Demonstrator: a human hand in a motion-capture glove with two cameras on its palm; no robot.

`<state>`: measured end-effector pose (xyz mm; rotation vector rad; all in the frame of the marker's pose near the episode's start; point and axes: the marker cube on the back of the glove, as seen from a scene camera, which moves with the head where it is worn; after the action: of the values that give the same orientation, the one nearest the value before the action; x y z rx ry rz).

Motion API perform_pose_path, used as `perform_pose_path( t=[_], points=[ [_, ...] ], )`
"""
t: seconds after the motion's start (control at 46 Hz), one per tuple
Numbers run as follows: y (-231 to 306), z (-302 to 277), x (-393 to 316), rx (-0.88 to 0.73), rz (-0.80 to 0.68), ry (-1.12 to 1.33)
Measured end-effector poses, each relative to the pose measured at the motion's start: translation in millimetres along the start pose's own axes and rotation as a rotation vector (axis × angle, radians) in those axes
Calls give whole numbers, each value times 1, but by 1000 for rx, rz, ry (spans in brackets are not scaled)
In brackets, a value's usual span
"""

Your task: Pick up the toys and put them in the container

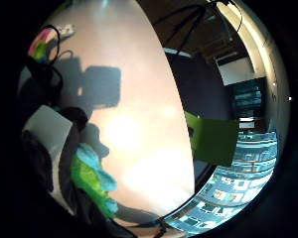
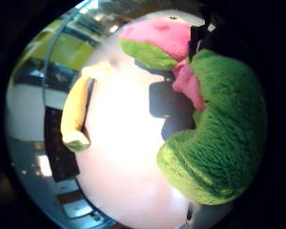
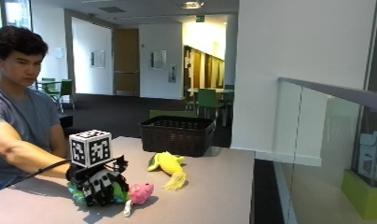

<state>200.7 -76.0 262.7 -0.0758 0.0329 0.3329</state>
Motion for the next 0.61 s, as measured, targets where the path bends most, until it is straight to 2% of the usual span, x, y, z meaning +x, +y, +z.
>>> perform_pose_path(
  t=[0.174,0.608],
  points=[
    [1,-31,-10,-25,-25,2],
    [5,-161,-65,29,-118,-14]
  ],
)
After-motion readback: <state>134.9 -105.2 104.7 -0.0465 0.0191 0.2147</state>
